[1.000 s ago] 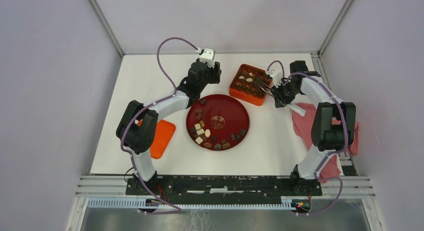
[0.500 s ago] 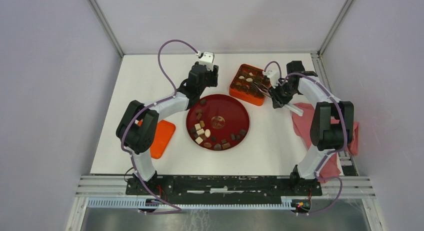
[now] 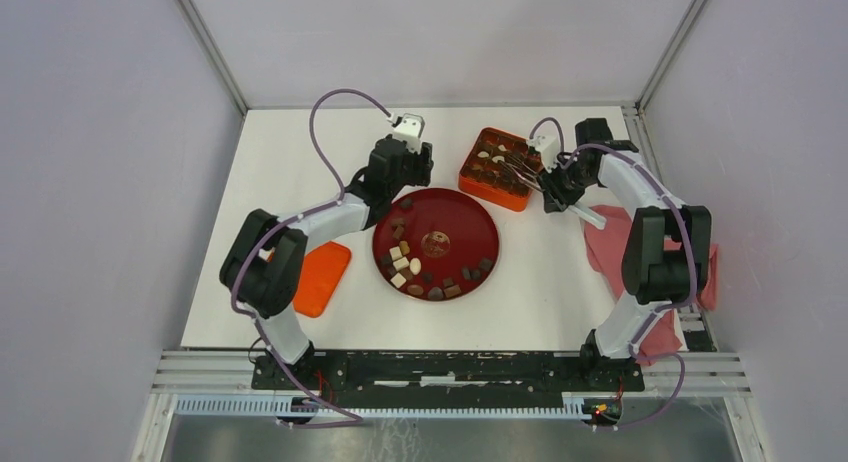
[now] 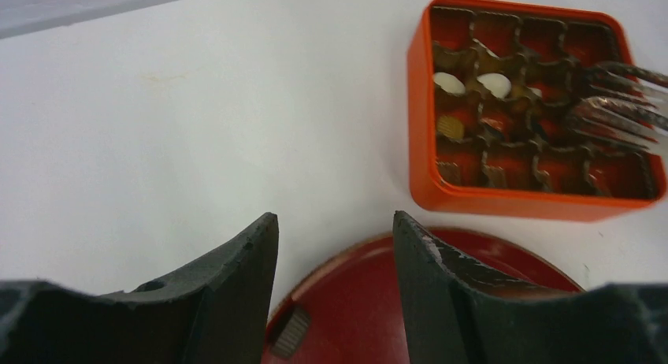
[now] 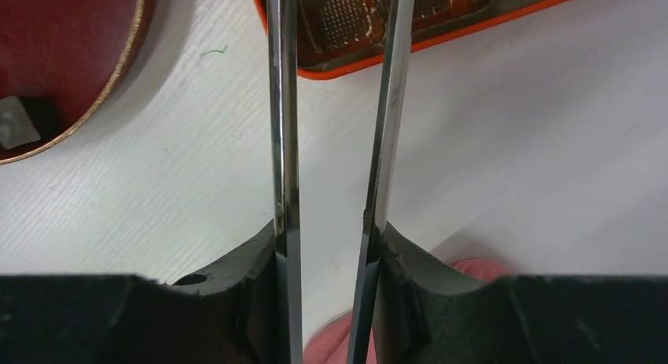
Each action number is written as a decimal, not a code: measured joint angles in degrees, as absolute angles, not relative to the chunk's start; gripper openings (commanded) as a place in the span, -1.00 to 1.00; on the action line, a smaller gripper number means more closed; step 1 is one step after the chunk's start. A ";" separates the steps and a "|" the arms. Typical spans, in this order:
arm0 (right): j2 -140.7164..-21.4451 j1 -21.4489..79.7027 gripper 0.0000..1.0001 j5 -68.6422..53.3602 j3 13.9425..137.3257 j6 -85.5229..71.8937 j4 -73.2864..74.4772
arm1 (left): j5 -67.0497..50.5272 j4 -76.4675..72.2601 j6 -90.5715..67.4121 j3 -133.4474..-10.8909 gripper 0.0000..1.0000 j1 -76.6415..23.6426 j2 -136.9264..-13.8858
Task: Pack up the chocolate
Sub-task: Place the fake chocolate in the packing box, then pick up the fake chocolate from the plate.
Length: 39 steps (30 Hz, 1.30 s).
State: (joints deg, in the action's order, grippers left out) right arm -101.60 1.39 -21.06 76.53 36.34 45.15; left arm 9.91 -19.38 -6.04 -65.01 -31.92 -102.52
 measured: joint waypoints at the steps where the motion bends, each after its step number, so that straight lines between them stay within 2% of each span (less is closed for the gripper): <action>1: -100.95 1.39 -0.20 -22.15 76.47 36.58 45.23 | 8.08 -19.25 -6.61 -62.94 0.25 -31.81 -100.31; 5: -94.54 1.45 -0.20 -27.70 73.67 38.52 44.40 | 3.11 -18.96 -10.00 -54.43 0.41 -31.73 -88.47; 10: -82.85 4.64 -0.19 -34.61 66.48 43.62 43.83 | 1.15 -18.65 -13.10 -45.69 0.94 -31.75 -68.93; 11: -81.14 6.20 -0.19 -35.38 65.23 44.77 43.90 | 1.32 -18.57 -13.82 -44.07 0.98 -31.73 -65.19; 16: -78.76 16.93 -0.20 -35.31 60.25 47.22 42.76 | 4.23 -17.85 -17.30 -37.78 0.99 -31.57 -54.61; 21: -82.30 23.88 -0.20 -31.86 59.61 44.27 41.85 | 8.01 -15.75 -19.88 -36.45 0.94 -31.51 -53.63; 30: -90.37 29.65 -0.20 -31.00 60.58 34.17 42.61 | 15.14 -18.26 -20.10 -31.62 0.94 -31.51 -48.18; 39: -96.20 32.45 -0.20 -30.98 65.93 24.16 42.26 | 16.99 -21.50 -20.10 -25.82 0.93 -31.46 -41.89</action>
State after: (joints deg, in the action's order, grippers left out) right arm -96.20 32.45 -30.98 65.93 24.16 42.26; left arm 16.99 -21.50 -20.10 -25.82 -31.46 -41.89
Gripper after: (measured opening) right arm 0.408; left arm 0.969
